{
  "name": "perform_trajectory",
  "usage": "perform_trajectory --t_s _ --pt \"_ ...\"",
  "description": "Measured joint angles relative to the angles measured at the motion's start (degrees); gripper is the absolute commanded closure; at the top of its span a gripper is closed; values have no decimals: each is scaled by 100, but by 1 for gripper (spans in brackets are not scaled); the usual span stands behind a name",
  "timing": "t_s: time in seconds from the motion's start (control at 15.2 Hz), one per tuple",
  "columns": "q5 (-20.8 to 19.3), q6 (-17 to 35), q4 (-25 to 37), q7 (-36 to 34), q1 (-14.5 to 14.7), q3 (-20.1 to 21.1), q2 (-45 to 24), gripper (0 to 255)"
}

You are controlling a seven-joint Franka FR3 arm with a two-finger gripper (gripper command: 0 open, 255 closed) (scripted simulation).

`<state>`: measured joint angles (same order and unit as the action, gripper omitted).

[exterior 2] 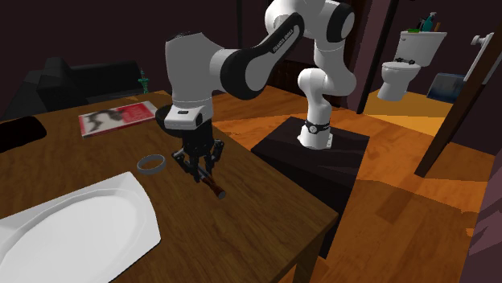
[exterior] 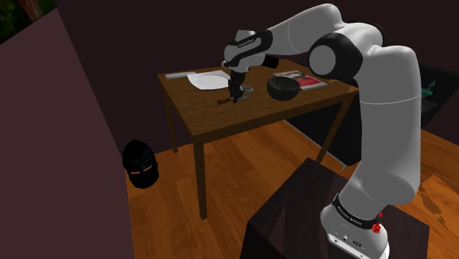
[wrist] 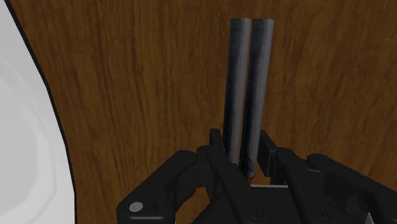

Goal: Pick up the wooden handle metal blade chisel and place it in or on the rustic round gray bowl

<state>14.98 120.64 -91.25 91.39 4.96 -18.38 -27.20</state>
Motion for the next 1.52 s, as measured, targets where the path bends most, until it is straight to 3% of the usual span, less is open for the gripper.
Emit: perform_trajectory --t_s 1.52 --pt "-200 -1445 1163 -231 -40 -99 317 255"
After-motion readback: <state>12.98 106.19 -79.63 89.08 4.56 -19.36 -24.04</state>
